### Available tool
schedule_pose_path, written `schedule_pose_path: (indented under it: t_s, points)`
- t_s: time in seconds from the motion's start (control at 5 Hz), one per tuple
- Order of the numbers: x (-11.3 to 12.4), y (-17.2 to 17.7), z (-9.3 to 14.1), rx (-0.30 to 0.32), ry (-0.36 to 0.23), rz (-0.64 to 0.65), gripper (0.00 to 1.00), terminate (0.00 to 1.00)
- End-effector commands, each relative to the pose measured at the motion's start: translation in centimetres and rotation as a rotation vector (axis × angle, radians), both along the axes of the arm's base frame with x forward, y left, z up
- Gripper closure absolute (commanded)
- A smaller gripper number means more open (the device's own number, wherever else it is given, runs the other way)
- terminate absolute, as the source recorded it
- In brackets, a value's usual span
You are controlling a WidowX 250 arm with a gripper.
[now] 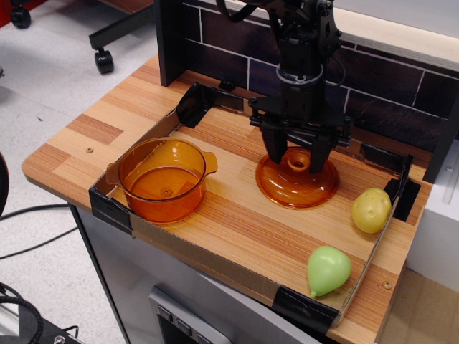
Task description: Put lid on pot
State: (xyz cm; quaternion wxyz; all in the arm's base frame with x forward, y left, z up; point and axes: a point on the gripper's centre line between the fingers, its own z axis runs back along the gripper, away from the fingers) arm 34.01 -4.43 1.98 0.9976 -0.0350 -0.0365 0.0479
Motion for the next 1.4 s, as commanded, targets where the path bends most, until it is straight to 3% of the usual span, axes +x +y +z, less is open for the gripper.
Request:
schedule_pose_path:
  t_s: [0.0,0.2,0.4,0.6,0.8,1.2]
  points:
    - [0.3,-0.3,1.9,0.065,-0.052,-0.002,1.0,0.0]
    - [0.1,-0.4,3.4,0.097,-0.03,-0.007,1.0,0.0]
    - [-0.3,-0.2,5.8,0.068,-0.018,0.01,1.0,0.0]
    - [-1.3,1.0,8.5,0.038,-0.049,0.007,1.0,0.0]
    - [-2.0,2.8,8.6,0.038,-0.006,-0.034,1.0,0.0]
    - [-4.6,6.3,7.1,0.05,-0.047,-0.107,1.0,0.0]
